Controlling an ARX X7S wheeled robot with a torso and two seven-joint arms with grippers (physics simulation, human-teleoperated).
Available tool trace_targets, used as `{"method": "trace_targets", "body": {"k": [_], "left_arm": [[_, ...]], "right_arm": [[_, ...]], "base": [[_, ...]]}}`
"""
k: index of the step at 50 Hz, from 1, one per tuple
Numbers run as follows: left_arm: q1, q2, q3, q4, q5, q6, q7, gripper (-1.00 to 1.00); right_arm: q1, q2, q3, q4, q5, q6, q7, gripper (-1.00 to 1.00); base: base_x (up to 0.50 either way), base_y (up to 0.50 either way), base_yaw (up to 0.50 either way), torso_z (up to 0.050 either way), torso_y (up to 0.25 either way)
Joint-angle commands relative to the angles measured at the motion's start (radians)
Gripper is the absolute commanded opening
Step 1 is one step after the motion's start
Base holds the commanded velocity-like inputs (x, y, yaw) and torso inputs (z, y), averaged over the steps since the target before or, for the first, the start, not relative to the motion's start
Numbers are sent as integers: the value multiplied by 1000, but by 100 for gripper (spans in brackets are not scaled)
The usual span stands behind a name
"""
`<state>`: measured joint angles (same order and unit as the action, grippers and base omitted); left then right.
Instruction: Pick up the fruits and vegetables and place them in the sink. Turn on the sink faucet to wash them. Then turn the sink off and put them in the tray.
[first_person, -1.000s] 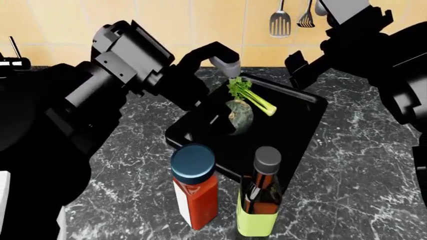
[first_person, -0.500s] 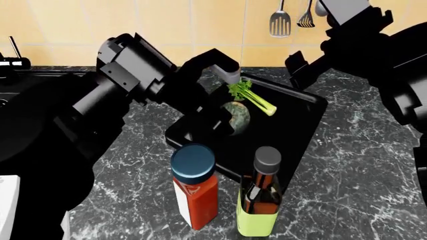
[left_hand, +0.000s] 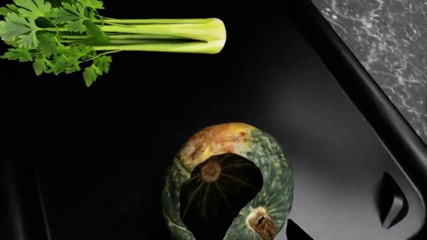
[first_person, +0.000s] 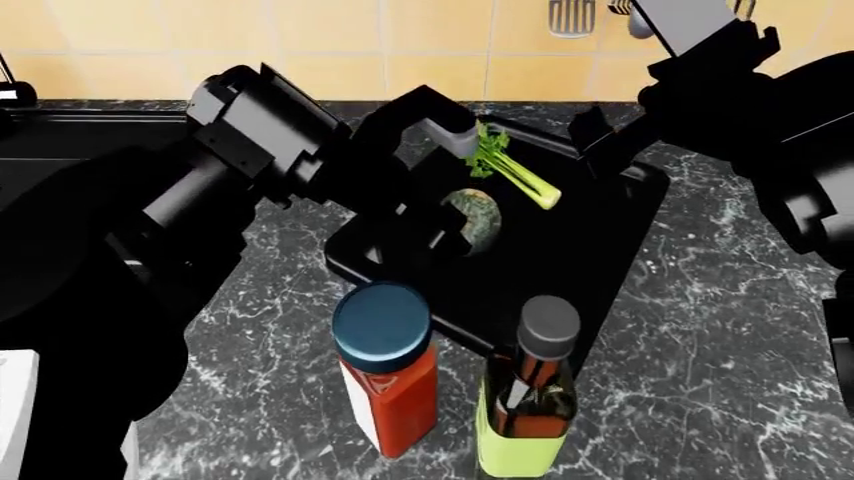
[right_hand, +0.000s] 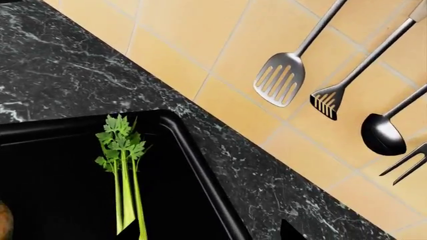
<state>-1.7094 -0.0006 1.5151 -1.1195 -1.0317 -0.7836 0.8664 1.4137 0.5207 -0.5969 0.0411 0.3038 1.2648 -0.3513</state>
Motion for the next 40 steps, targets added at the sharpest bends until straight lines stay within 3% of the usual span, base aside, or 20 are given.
{"method": "trace_targets", "body": {"k": [1,10,11,40], "left_arm": [[-4,1,-11,2,-15,0,-7,-100],[-1,1,-11,8,-8,7,-4,-100],[-1,1,-10,8,-7,5,-5,100],[-56,1,-16,-5,-4,-37,1,100]], "right_arm": [[-3,1,3,-1,2,-2,4,100],[-3,1,6,-5,6,0,6,100],[-4,1,6,-4,6,-2,6,100],[14,8,16,-43,18,38,15,100]], "base": [[0,0,0,0,0],[0,0,0,0,0],[0,0,0,0,0],[0,0,0,0,0]]}}
